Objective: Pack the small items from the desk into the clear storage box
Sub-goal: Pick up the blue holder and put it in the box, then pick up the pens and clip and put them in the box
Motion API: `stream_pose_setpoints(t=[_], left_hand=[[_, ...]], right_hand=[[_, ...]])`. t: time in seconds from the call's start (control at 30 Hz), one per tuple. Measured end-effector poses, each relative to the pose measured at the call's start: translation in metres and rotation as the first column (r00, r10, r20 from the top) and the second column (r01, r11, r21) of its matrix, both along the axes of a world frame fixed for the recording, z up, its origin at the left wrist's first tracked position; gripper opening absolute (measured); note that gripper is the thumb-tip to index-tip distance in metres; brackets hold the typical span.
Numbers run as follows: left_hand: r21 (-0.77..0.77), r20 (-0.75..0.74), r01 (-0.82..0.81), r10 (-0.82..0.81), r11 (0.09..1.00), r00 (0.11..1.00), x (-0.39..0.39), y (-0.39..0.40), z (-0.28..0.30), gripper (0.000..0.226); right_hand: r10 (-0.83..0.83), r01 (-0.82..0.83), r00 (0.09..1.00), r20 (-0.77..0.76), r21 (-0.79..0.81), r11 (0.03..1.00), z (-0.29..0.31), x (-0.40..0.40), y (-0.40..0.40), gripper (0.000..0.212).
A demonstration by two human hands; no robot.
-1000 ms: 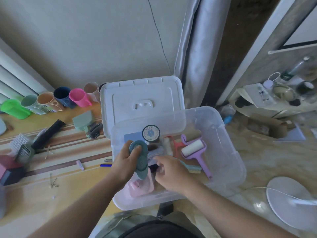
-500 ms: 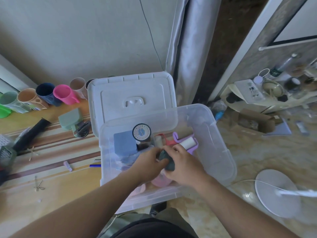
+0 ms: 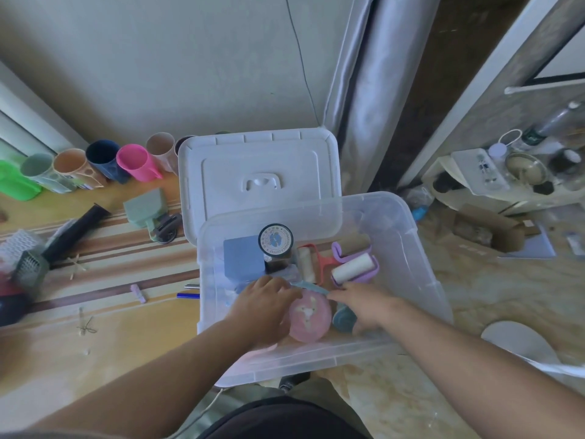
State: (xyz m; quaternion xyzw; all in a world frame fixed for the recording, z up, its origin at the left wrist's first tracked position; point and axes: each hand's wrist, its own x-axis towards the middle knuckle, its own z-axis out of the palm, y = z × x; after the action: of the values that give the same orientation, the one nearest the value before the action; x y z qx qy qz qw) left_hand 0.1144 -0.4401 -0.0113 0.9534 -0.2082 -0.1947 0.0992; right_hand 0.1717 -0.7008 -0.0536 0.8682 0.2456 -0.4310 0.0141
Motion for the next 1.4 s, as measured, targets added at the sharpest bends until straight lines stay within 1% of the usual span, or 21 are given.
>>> stream_pose_setpoints(t=[0.03,0.1,0.13,0.2,0.27,0.37,0.4,0.47,0.53,0.63,0.7,0.73,0.8,0.87,0.97,1.03,1.1,1.17,1.23,1.37,1.4], left_hand=[[-0.002,0.005,-0.004,0.004,1.0,1.0,-0.002,0.001,-0.002,0.056],[-0.006,0.027,-0.014,0.014,1.0,1.0,-0.003,0.002,-0.005,0.062],[-0.004,0.042,-0.022,0.022,1.0,0.999,-0.003,0.002,-0.004,0.065],[-0.019,0.071,-0.039,0.04,0.999,0.997,-0.003,0.001,0.0,0.07],[-0.103,0.122,-0.059,0.072,0.993,0.99,-0.003,0.005,0.006,0.07],[-0.336,0.234,-0.087,0.173,0.938,0.957,-0.001,0.029,0.02,0.059],[-0.397,0.299,-0.091,0.222,0.913,0.928,0.001,0.043,0.024,0.053],[-0.457,0.401,-0.144,0.348,0.878,0.848,0.004,0.078,0.028,0.046],[-0.47,0.391,-0.274,0.476,0.839,0.787,0.004,0.118,0.023,0.047],[-0.405,0.271,-0.491,0.614,0.771,0.741,-0.005,0.175,0.0,0.056],[-0.304,0.175,-0.608,0.671,0.733,0.721,-0.014,0.211,-0.017,0.063],[-0.23,0.122,-0.651,0.685,0.723,0.718,-0.019,0.228,-0.026,0.068],[-0.042,0.018,-0.682,0.683,0.73,0.73,-0.031,0.26,-0.041,0.077],[0.105,-0.062,-0.659,0.666,0.745,0.743,-0.04,0.287,-0.055,0.08],[0.22,-0.126,-0.621,0.653,0.752,0.746,-0.044,0.321,-0.074,0.082],[0.231,-0.168,-0.596,0.635,0.769,0.754,-0.041,0.336,-0.086,0.082],[0.214,-0.174,-0.551,0.586,0.807,0.791,-0.034,0.346,-0.095,0.08],[0.191,-0.166,-0.486,0.516,0.853,0.84,-0.024,0.353,-0.105,0.078],[0.205,-0.152,-0.429,0.462,0.88,0.874,-0.012,0.358,-0.111,0.071],[0.311,-0.154,-0.347,0.407,0.885,0.9,0.004,0.366,-0.115,0.035],[0.326,-0.157,-0.337,0.402,0.883,0.902,0.005,0.367,-0.114,0.029]], right_hand=[[-0.082,0.082,0.997,0.013,0.05,0.995,0.002,-0.002,0.001,0.091],[-0.247,0.229,0.967,0.065,0.213,0.95,0.01,-0.008,0.007,0.075],[-0.317,0.277,0.944,0.093,0.298,0.913,0.016,-0.011,0.013,0.076],[-0.399,0.296,0.904,0.156,0.445,0.845,0.025,-0.018,0.027,0.088],[-0.472,0.281,0.861,0.19,0.597,0.752,0.031,-0.025,0.045,0.089],[-0.549,0.2,0.797,0.252,0.747,0.634,0.048,-0.031,0.078,0.07],[-0.556,0.147,0.779,0.291,0.776,0.613,0.057,-0.032,0.091,0.063],[-0.561,0.06,0.745,0.361,0.802,0.595,0.076,-0.034,0.122,0.055],[-0.534,-0.015,0.749,0.393,0.815,0.58,0.091,-0.035,0.158,0.053],[-0.431,-0.046,0.844,0.32,0.842,0.537,0.098,-0.035,0.221,0.054],[-0.333,-0.04,0.904,0.268,0.829,0.557,0.094,-0.036,0.266,0.055],[-0.274,-0.04,0.93,0.245,0.808,0.587,0.09,-0.037,0.288,0.054],[-0.164,-0.051,0.962,0.219,0.732,0.679,0.076,-0.041,0.331,0.052],[-0.102,-0.085,0.96,0.259,0.621,0.779,0.057,-0.042,0.367,0.049],[-0.106,-0.011,0.96,0.26,0.411,0.912,0.02,-0.034,0.399,0.049],[-0.144,0.096,0.969,0.202,0.232,0.968,-0.006,-0.028,0.405,0.056],[-0.194,0.176,0.96,0.203,0.102,0.979,-0.028,-0.023,0.406,0.065],[-0.237,0.238,0.944,0.23,0.024,0.971,-0.043,-0.021,0.405,0.071],[-0.294,0.308,0.925,0.239,-0.022,0.951,-0.05,-0.02,0.402,0.067],[-0.303,0.317,0.922,0.242,-0.023,0.948,-0.063,-0.021,0.397,0.053],[-0.307,0.32,0.922,0.234,-0.017,0.947,-0.065,-0.021,0.399,0.052]])
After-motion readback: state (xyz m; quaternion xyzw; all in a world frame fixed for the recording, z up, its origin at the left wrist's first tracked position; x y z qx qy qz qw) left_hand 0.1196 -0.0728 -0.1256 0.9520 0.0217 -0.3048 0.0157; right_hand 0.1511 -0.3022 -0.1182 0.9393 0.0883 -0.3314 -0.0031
